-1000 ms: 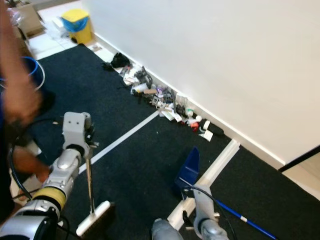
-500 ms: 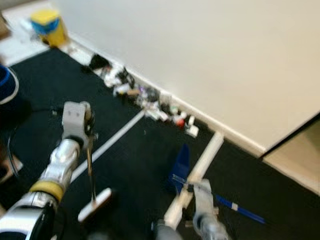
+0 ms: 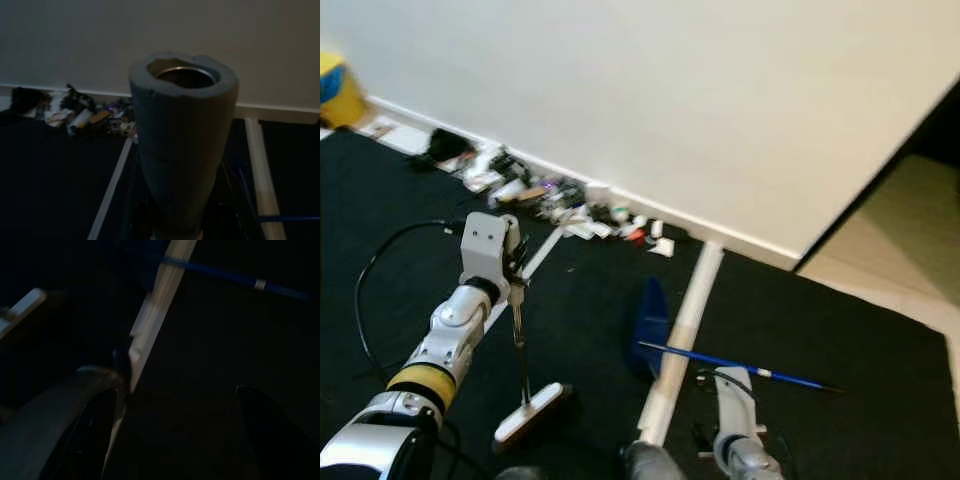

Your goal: Sweep floor

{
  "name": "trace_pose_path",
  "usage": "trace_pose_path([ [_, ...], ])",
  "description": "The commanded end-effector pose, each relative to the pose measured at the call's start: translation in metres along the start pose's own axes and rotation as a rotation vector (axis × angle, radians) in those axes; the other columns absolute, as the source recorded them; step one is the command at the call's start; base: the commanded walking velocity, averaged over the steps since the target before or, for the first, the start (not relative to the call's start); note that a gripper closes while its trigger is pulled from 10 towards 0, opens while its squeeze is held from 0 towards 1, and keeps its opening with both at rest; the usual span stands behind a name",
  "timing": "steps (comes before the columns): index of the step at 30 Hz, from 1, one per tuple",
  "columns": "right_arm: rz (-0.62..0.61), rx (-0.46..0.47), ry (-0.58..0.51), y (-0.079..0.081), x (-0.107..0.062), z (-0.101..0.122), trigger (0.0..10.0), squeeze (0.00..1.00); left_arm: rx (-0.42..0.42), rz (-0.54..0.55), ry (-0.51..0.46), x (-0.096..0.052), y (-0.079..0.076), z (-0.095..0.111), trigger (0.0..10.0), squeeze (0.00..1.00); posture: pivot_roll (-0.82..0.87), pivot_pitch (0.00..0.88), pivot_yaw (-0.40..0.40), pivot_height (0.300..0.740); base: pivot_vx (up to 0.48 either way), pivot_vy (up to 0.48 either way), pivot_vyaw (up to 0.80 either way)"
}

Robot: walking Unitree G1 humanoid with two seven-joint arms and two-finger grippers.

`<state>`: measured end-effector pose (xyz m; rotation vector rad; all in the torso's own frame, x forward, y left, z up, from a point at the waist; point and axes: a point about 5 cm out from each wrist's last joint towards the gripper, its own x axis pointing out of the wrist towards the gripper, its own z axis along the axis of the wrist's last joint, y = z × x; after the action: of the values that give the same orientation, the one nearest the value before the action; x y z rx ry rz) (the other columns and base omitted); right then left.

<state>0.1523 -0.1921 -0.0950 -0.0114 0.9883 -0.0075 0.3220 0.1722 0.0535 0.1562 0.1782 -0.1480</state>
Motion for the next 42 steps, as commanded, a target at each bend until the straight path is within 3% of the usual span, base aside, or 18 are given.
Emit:
trace_pose_path([
  [1, -0.02, 0.013, -0.007, -0.005, 0.0, 0.002, 10.0, 0.0, -0.011, -0.005, -0.023, 0.002, -0.003, 0.006, 10.0, 0.0, 0.12, 0.0, -0.036, 0.74, 0.0, 0.0, -0.79],
  [13, -0.026, 0.029, -0.018, -0.005, 0.0, 0.005, 10.0, 0.0, -0.029, 0.003, -0.035, 0.009, 0.001, 0.016, 10.0, 0.0, 0.11, 0.0, -0.027, 0.74, 0.0, 0.0, -0.79],
  [17, -0.023, 0.026, -0.024, -0.006, 0.001, 0.007, 10.0, 0.0, -0.01, 0.075, -0.064, 0.01, 0.009, 0.022, 10.0, 0.0, 0.1, 0.0, -0.026, 0.74, 0.0, 0.0, -0.79],
  [18, -0.019, 0.018, -0.02, -0.007, 0.0, 0.007, 10.0, 0.0, -0.003, 0.159, -0.049, 0.009, 0.018, 0.019, 10.0, 0.0, 0.1, 0.0, -0.031, 0.74, 0.0, 0.0, -0.79],
  [22, -0.017, 0.012, -0.013, -0.007, 0.0, 0.005, 10.0, 0.0, -0.037, 0.2, -0.037, 0.007, 0.025, 0.017, 10.0, 0.0, 0.1, 0.0, -0.031, 0.74, 0.0, 0.0, -0.79],
  [28, 0.019, -0.028, 0.02, 0.0, 0.0, 0.0, 10.0, 0.0, -0.068, 0.185, -0.07, 0.008, 0.03, 0.024, 10.0, 0.0, 0.11, 0.0, -0.035, 0.74, 0.0, 0.0, 0.0],
  [34, 0.033, -0.007, 0.001, 0.006, 0.001, 0.002, 10.0, 0.0, -0.049, 0.25, -0.104, 0.01, 0.04, 0.034, 10.0, 0.0, 0.09, 0.0, -0.028, 0.74, 0.0, 0.0, 0.0],
  [42, 0.027, -0.017, 0.023, 0.002, 0.0, -0.004, 10.0, 0.0, -0.089, 0.205, -0.181, 0.015, 0.037, 0.051, 10.0, 0.0, 0.09, 0.0, -0.031, 0.74, 0.035, 0.0, 0.0],
])
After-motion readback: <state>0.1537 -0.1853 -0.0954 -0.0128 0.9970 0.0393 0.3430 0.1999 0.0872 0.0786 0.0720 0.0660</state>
